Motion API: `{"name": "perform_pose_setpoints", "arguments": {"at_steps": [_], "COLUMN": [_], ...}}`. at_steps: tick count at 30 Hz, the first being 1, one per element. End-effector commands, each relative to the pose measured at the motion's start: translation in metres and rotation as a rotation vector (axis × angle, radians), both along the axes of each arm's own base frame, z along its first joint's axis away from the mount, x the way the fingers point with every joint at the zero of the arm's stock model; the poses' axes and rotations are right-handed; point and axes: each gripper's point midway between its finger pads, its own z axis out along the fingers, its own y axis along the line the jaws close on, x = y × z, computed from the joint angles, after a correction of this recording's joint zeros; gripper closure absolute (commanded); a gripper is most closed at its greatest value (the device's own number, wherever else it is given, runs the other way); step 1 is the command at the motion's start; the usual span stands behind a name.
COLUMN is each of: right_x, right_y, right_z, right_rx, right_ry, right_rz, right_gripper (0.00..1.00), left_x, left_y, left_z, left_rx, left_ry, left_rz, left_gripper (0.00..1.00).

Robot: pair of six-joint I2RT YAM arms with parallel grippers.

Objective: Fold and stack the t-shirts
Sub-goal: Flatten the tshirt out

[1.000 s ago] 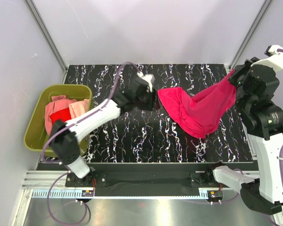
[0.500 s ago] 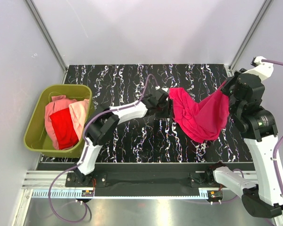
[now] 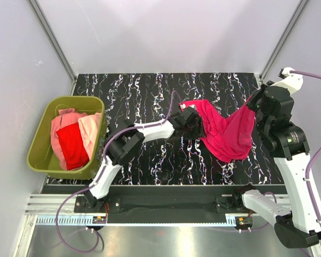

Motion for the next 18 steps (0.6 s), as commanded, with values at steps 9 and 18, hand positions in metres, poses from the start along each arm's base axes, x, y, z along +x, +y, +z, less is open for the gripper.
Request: {"name": "perform_pose_setpoints", "arguments": {"at_steps": [9,18], "right_x": [-0.006,-0.004], "right_y": [0.002,0.001], "right_z": [0.015,0.005], "right_rx": [0.04,0.027], "right_ry": [-0.086,-0.032], "right_rz": [0.02,0.01], "right_gripper": [1.0,1.0], "left_x": [0.007,0.033], "left_y": [0.004,0.036], "left_z": [-0.024,0.057], "left_rx": [0.088,0.117], "left_ry": [0.03,-0.116], "left_rz": [0.122,0.125], "left_gripper": [0.72,1.0]}}
